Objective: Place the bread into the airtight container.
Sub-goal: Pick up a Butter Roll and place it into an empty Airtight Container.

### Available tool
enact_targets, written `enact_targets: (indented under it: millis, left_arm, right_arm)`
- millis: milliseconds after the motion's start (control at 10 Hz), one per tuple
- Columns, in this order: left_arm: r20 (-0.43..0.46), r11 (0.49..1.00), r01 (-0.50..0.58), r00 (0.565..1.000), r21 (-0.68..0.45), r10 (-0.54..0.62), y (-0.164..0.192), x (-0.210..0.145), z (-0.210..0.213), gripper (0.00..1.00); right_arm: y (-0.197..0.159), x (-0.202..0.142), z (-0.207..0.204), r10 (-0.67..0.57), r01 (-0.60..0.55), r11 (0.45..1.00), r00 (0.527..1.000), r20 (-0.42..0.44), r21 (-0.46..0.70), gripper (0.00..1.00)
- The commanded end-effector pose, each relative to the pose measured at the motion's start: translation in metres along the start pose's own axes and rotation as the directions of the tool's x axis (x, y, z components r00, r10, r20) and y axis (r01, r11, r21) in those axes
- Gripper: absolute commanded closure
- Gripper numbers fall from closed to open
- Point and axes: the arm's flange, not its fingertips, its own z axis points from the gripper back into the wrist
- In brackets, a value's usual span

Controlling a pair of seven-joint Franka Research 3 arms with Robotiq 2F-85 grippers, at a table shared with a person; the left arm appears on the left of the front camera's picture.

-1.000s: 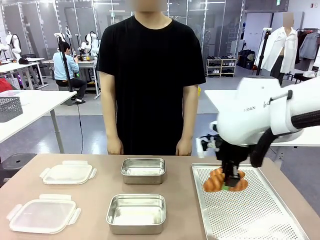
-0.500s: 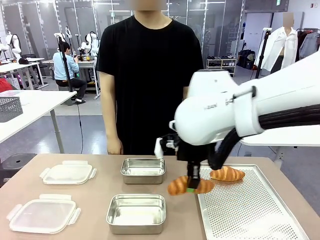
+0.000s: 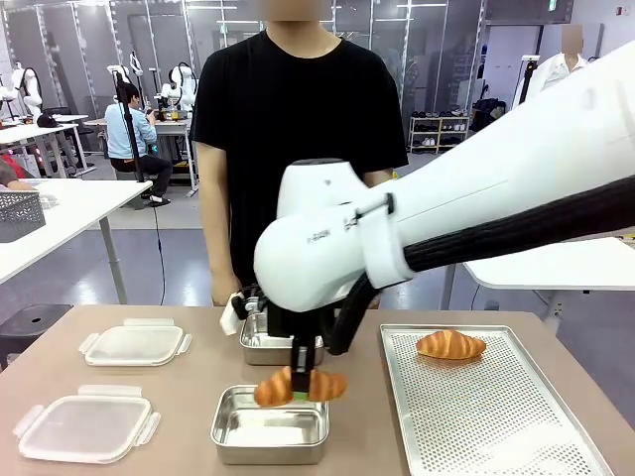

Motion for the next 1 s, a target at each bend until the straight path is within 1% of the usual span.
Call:
enact_targets:
  millis: [0,200,400,500,600,700,800,900]
  left_arm:
    - [0.001,1.000,0.001,1.000,-0.001,-0.001,0.000,0.000,0.001,0.00]
    - [0.001,1.000,0.001,1.000,-0.001,-0.001,0.000,0.000,0.001,0.00]
    - [0.001,1.000,0.001,1.000,-0.001,-0.001,0.000,0.000,0.001,0.00]
    - [0.001,1.000,0.001,1.000,-0.001,-0.001,0.000,0.000,0.001,0.00]
    - [0.001,1.000,0.001,1.000,-0.001,-0.001,0.000,0.000,0.001,0.00]
    - [0.001,1.000,0.001,1.000,-0.001,-0.001,0.000,0.000,0.001,0.00]
    - [0.001,1.000,0.001,1.000,-0.001,-0.001,0.000,0.000,0.001,0.00]
    - [0.001,1.000,0.001,1.000,-0.001,-0.001,0.000,0.000,0.001,0.00]
  right_arm:
    - [-0.012,0.031,-0.019,-0.032,0.031,0.999,0.999,-0.028,-0.005,1.00]
    - [-0.016,0.040,-0.043,-0.044,0.045,0.999,0.998,-0.039,0.026,1.00]
    - [-0.020,0.041,-0.053,-0.070,0.073,0.996,0.996,-0.052,0.047,1.00]
    - [-0.020,0.041,-0.057,-0.065,0.067,0.996,0.997,-0.047,0.062,1.00]
    - [-0.019,0.041,-0.057,-0.064,0.067,0.996,0.997,-0.052,0.051,0.49]
    - [-0.017,0.040,-0.054,-0.055,0.057,0.997,0.997,-0.050,0.044,0.43]
    - [-0.016,0.039,-0.051,-0.056,0.058,0.998,0.997,-0.048,0.035,0.15]
    - [-0.015,0.038,-0.047,-0.053,0.054,0.998,0.998,-0.045,0.031,0.08]
